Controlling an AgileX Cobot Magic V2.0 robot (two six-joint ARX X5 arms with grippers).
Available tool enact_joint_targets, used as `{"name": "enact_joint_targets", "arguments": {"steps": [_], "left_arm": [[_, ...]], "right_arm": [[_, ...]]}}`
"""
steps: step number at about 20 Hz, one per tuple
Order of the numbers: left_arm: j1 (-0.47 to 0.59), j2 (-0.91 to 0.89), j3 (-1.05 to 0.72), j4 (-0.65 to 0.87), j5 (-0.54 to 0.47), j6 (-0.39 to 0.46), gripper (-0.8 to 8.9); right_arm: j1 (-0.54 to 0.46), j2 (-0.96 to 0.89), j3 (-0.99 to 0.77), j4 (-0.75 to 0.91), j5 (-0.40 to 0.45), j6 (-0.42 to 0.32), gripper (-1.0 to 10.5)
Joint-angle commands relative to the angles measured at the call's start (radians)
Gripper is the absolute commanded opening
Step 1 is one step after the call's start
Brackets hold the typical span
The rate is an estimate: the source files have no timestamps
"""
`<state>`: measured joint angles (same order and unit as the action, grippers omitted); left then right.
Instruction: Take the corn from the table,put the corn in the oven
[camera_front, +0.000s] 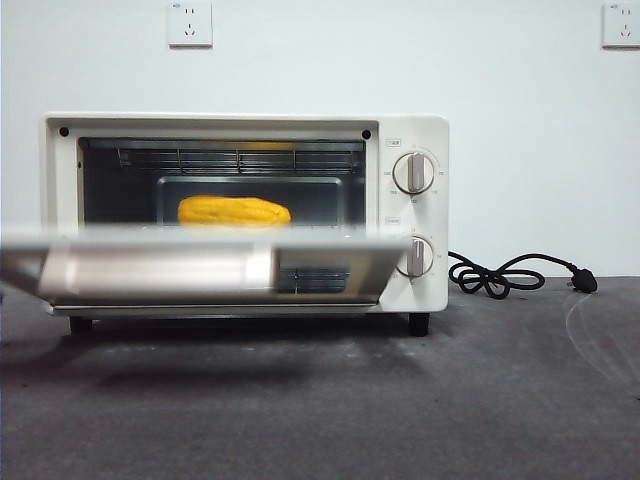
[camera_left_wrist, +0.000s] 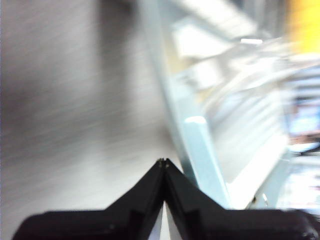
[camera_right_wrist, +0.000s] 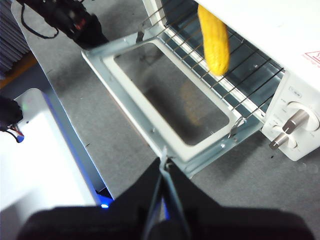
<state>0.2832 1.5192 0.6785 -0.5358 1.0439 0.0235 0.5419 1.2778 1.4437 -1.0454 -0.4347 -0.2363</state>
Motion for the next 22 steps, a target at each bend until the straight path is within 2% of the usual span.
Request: {"name": "enact_joint_targets", "arguments": {"steps": [1,3,5,7,10,13,22], "left_arm": [[0.051,-0.008,-0.002,0.006,0.268,0.003,-0.08],[0.118,-0.042,0.0,0.031,0.415,0.004,-0.08],[0.174,-0.1,0.004,0.051,0.467,0.006,-0.08],[0.214,-0.174,0.004,0.098,0.453,0.001,-0.08],[0.196,-0.234,0.004,0.135,0.373,-0.028,-0.08],[0.143,-0.241,0.004,0.145,0.368,-0.03,-0.08],[0.141,-0.241,0.004,0.167,0.368,-0.058,-0.08]], "right_arm": [[0.0,0.0,-0.005,0.009,-0.003,-0.011,-0.1],[-0.001,0.0,-0.005,0.009,-0.003,-0.011,-0.1],[-0.001,0.0,-0.005,0.009,-0.003,-0.011,-0.1],[0.0,0.0,-0.005,0.009,-0.003,-0.011,-0.1],[0.0,0.0,-0.005,0.022,-0.003,-0.01,-0.1],[-0.001,0.0,-0.005,0.022,-0.003,-0.011,-0.1],[0.0,0.0,-0.005,0.02,-0.003,-0.01,-0.1]]}}
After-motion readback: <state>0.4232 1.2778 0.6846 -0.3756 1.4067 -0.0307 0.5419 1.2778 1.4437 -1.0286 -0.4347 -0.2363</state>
